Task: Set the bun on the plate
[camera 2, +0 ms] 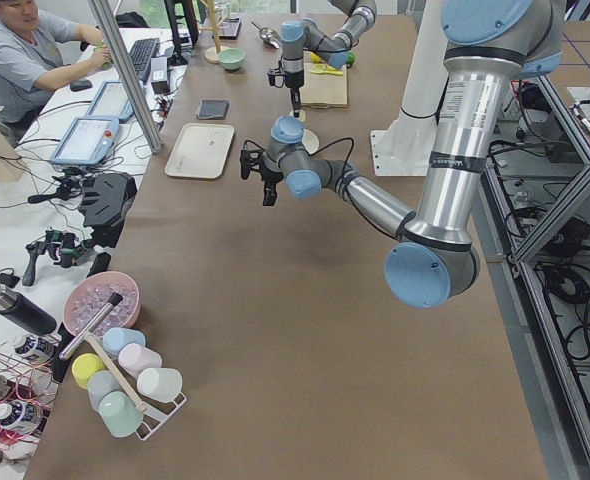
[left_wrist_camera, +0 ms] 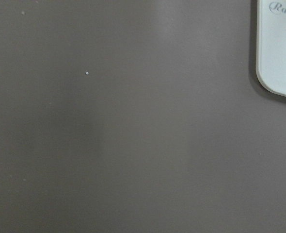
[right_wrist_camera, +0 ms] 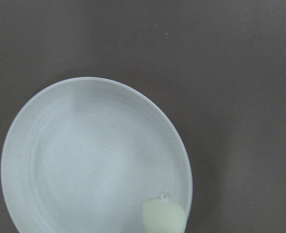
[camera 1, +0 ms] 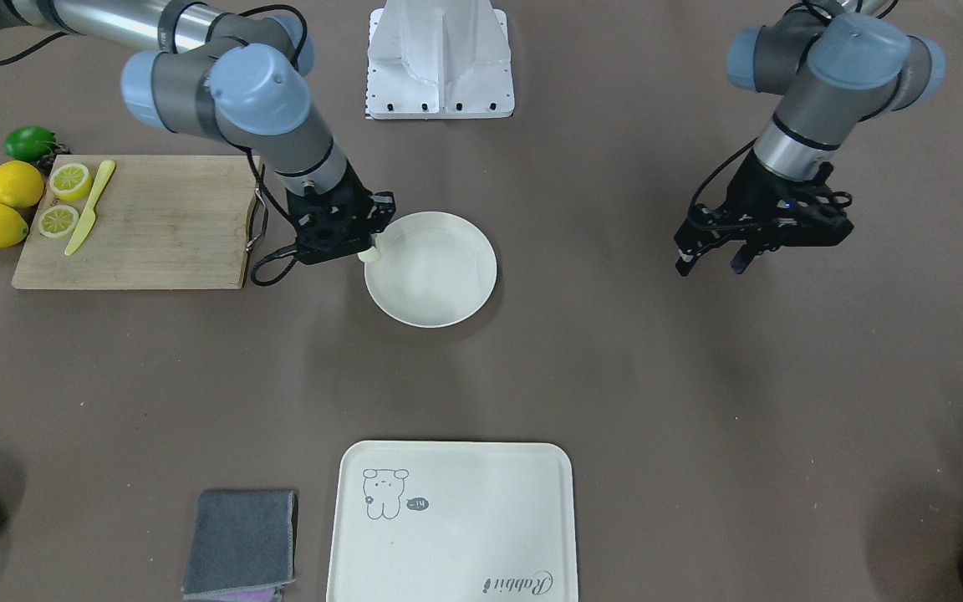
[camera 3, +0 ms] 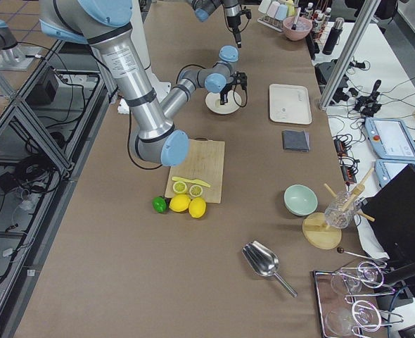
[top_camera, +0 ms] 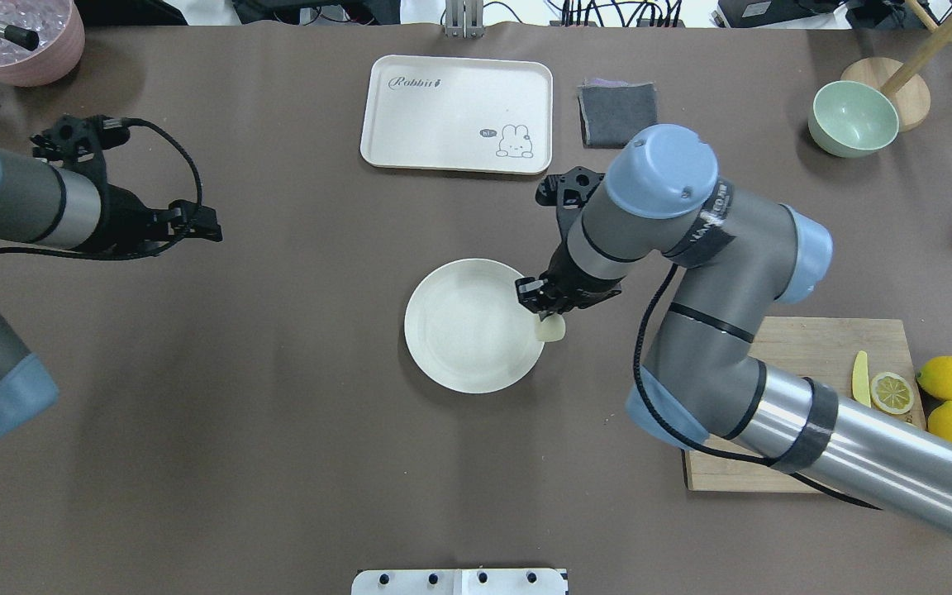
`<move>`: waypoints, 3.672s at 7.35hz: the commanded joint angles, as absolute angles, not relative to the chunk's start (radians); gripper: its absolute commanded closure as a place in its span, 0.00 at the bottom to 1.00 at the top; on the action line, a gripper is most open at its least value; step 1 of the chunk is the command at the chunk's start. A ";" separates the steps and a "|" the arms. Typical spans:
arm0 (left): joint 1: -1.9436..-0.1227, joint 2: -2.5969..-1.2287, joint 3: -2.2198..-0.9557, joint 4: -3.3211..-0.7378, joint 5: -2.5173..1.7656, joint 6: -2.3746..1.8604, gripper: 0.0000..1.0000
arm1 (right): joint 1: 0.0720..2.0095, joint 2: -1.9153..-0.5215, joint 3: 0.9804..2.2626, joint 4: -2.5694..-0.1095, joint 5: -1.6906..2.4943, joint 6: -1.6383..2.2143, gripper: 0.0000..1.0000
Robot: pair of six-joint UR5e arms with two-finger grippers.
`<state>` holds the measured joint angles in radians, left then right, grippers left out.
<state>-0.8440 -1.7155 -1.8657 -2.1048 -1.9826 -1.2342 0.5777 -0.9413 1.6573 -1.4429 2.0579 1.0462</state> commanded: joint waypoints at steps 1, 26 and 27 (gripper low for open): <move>-0.871 -1.671 -1.868 -2.155 -2.006 -1.213 0.04 | 0.537 -0.849 1.547 -1.440 2.010 1.057 0.78; -1.428 -1.414 -1.796 -1.824 -2.379 -0.247 0.03 | 1.680 -1.667 1.477 -1.440 2.318 -0.442 0.00; -1.401 -1.471 -1.796 -1.718 -2.376 -0.235 0.03 | 1.681 -1.675 1.477 -1.440 2.307 -0.463 0.00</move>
